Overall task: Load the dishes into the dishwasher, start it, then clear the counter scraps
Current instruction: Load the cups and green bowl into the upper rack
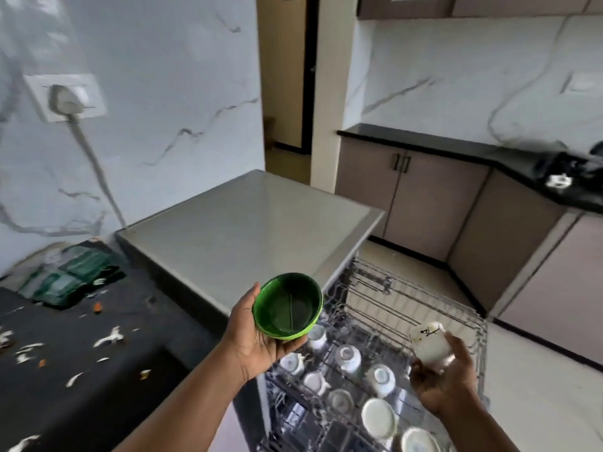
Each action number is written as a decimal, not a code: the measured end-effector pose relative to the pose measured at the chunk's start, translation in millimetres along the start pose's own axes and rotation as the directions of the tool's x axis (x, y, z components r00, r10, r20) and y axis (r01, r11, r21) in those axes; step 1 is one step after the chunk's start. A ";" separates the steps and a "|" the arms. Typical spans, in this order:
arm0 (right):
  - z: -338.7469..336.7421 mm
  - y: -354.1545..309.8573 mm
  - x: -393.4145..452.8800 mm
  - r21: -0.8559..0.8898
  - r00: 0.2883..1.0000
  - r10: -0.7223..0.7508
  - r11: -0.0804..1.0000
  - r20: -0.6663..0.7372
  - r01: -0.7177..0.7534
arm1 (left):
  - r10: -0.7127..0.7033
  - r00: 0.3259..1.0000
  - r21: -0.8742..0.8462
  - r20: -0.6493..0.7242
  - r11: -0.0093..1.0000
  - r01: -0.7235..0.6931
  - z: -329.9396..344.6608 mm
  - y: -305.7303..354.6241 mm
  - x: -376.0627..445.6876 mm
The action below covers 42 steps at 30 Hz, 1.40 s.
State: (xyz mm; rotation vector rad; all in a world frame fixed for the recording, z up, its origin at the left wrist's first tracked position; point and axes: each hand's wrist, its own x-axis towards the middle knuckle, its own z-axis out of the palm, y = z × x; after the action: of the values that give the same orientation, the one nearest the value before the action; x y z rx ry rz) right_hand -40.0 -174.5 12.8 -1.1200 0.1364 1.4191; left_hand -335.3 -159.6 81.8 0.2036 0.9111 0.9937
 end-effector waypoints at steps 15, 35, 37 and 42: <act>-148.4 -32.7 159.0 -0.986 0.997 -0.059 -0.163 0.048 0.038 | -0.134 0.867 0.269 -0.480 0.918 0.290 87.3 -163.9 191.1; -126.1 7.9 217.3 -0.966 0.991 -0.101 -0.233 -0.093 -0.114 | -0.277 0.794 0.289 -0.542 0.825 0.485 54.1 -187.6 297.1; -125.5 12.5 220.8 -0.961 0.988 -0.102 -0.236 -0.120 -0.141 | -0.275 0.813 0.292 -0.513 0.835 0.467 53.8 -185.3 305.1; -123.7 16.8 223.7 -0.962 0.988 -0.101 -0.233 -0.120 -0.141 | -0.284 0.824 0.291 -0.489 0.838 0.462 54.0 -185.1 319.7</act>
State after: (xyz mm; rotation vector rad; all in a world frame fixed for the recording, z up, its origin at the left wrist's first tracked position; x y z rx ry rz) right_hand 63.6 -104.5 -210.9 -2.6350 -1.2448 1.2640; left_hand -106.5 3.0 -164.4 0.1352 1.5001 0.4634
